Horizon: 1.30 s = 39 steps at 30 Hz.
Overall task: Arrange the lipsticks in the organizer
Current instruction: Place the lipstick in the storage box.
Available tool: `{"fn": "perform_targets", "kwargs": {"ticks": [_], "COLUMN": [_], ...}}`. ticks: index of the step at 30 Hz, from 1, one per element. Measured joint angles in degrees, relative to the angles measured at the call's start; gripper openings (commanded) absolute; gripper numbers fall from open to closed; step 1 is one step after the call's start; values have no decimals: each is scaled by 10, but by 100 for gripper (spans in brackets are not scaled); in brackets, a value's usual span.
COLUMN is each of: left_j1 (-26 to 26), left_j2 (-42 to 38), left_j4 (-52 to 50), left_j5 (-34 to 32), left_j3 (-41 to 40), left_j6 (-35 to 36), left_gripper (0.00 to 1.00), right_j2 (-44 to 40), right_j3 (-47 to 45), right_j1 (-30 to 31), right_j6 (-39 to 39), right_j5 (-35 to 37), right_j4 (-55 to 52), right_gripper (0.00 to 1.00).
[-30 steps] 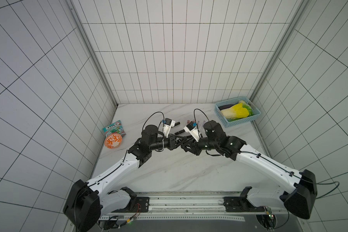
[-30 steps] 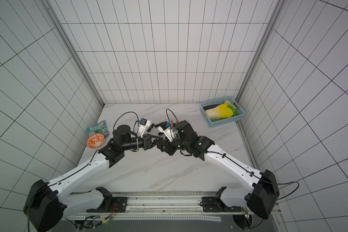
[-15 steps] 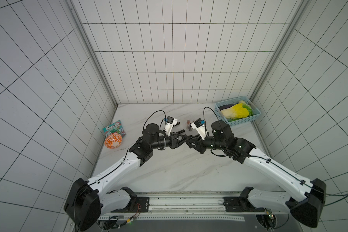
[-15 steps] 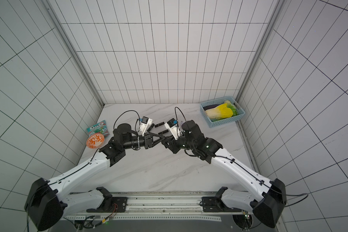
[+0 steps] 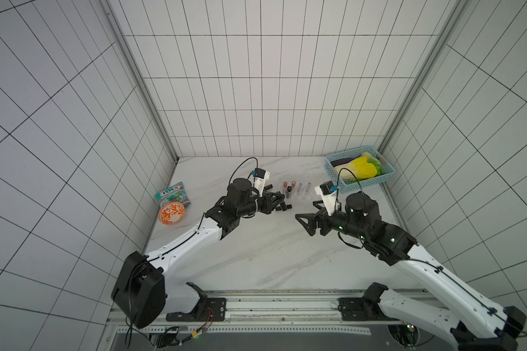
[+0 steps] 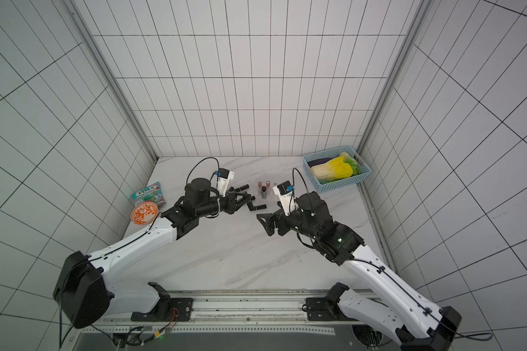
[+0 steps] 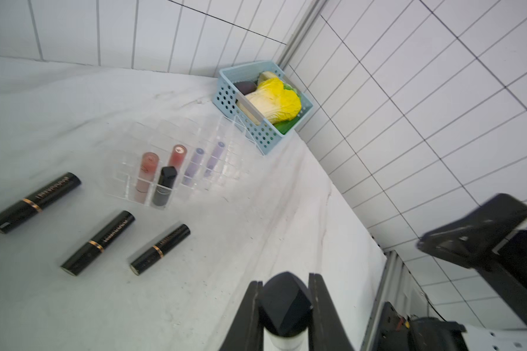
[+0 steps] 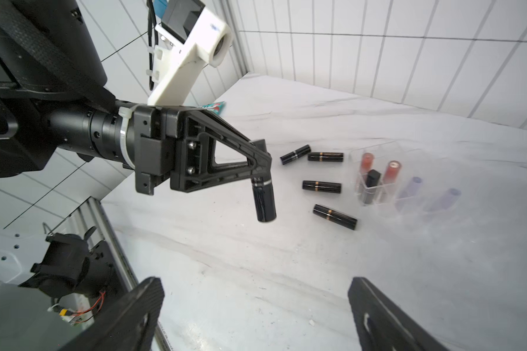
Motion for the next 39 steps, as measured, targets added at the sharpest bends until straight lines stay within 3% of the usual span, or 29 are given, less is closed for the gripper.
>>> {"fn": "perform_targets", "kwargs": {"ticks": [7,17,26,39], "left_j1": [-35,-85,-81,-68], "left_j2": [146,337,395,443], "left_j4": [17,78,85,95], "left_j5": [-110,-190,-243,-251], "left_j3": [109,232,276,310], "left_j6": [70,143,172,170], "left_gripper": [14,13,13,13], "right_j2": [-67,-70,-67,-68], "right_j3": [-46,-80,-80,-80], "right_j1": [-59,-126,-137,-142], "right_j6": [3,15,20,30], "right_j5": [102,123,107,79], "right_j4": [-25,-42,-42,-42], "right_gripper": [99,99,100,100]}}
